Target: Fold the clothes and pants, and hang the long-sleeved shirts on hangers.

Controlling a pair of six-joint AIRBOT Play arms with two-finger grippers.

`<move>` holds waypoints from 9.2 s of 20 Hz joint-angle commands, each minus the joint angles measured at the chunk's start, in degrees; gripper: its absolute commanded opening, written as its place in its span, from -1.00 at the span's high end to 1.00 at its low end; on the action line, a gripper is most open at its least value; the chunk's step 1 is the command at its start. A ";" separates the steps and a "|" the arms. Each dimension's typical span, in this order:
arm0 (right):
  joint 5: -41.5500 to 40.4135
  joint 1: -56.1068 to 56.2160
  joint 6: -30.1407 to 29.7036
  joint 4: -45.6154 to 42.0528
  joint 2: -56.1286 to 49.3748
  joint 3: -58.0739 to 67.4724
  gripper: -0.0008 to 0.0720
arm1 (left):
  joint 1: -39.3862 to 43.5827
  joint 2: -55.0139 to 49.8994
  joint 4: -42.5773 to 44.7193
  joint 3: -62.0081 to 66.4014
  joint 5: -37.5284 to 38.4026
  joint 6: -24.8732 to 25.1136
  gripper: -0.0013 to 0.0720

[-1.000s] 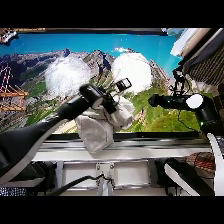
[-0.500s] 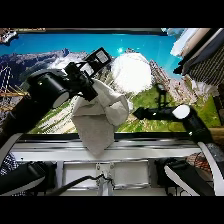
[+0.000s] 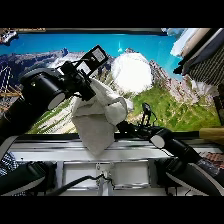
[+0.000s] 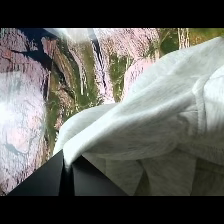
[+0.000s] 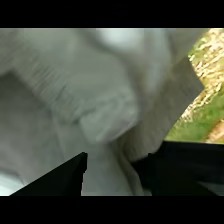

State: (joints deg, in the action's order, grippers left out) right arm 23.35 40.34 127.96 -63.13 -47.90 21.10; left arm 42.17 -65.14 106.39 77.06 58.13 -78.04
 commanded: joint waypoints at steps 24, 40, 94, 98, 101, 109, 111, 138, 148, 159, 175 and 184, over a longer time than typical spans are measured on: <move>5.03 -12.66 -52.65 -17.07 27.32 41.79 0.91 | 2.95 20.22 -12.20 0.04 -32.54 -18.14 0.91; 61.77 -17.05 -58.66 10.67 -38.45 81.22 0.91 | -33.48 2.05 -20.13 -1.03 1.53 -22.16 0.91; 51.32 -6.12 -65.07 11.47 -52.57 81.29 0.91 | -81.33 -26.49 -10.34 -3.34 -23.17 -5.01 0.22; 51.01 -6.14 -65.05 12.26 -52.57 81.29 0.91 | -81.33 -28.17 -8.79 -2.56 -23.47 -5.01 0.29; 51.01 -6.14 -64.87 12.26 -52.57 81.26 0.91 | -81.50 -28.22 -6.19 -2.56 -23.47 -5.03 0.37; 51.76 -6.14 -63.95 13.79 -52.57 81.29 0.91 | -81.24 -27.80 -6.08 -2.43 -23.67 -0.66 0.90; 51.91 -6.14 -63.93 13.86 -52.57 81.29 0.90 | -81.11 -27.45 -6.08 -2.16 -23.63 0.35 0.90; 52.33 -6.54 -63.06 10.12 -52.59 81.26 0.91 | -46.18 27.71 -25.53 -8.63 8.02 0.50 0.91; 54.12 -6.78 -63.06 10.21 -52.13 81.29 0.91 | -45.03 50.29 -40.70 -19.37 21.88 0.55 0.91; 61.61 -6.78 -62.53 10.88 -48.28 81.29 0.91 | -45.03 48.83 -58.14 -38.47 -1.55 21.81 0.91; 63.93 -6.78 -62.45 10.56 -47.93 81.29 0.90 | -45.90 8.28 -105.66 -38.45 6.27 57.46 0.91; 65.20 -6.75 -61.90 12.33 -44.59 81.29 0.91 | -46.07 -20.41 -127.47 -35.98 24.41 67.17 0.91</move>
State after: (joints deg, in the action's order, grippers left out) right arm 88.16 33.56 65.52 -51.44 -93.73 102.35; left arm -3.92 -77.62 -14.57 39.44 75.26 -13.89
